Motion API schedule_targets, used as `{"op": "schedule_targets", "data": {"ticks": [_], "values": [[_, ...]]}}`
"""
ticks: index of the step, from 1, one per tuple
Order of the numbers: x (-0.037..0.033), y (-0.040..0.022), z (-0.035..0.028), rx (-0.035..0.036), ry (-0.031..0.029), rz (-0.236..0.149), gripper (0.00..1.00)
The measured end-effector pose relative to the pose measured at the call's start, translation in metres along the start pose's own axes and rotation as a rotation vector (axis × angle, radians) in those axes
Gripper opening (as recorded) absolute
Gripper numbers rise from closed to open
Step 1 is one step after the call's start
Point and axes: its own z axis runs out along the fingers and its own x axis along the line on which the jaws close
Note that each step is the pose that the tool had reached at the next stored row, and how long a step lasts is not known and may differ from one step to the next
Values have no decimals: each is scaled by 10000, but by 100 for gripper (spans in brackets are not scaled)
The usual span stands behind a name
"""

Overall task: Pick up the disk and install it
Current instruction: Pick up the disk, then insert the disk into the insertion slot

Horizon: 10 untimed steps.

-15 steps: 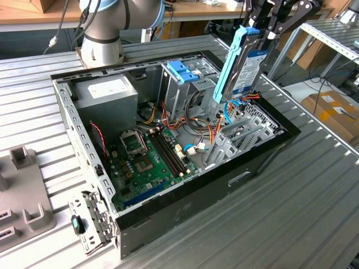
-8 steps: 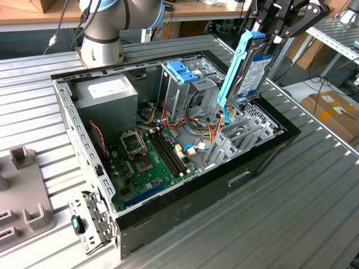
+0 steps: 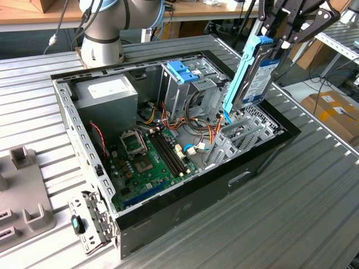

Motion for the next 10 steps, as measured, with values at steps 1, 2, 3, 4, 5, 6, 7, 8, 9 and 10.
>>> {"op": "schedule_targets", "data": {"ticks": [1,2,3,4,5,6,7,8,9,10], "values": [[14,-1,1,0,0,-1,35],[30,-3,1,0,2,0,35],[56,-4,2,0,5,0,35],[79,-6,2,0,6,0,35],[101,-7,3,0,8,0,35],[123,-8,4,0,9,0,35],[145,-9,5,0,10,-1,35],[162,-10,5,0,12,0,35],[174,-10,5,0,13,0,35],[183,-11,5,0,15,0,35]]}}
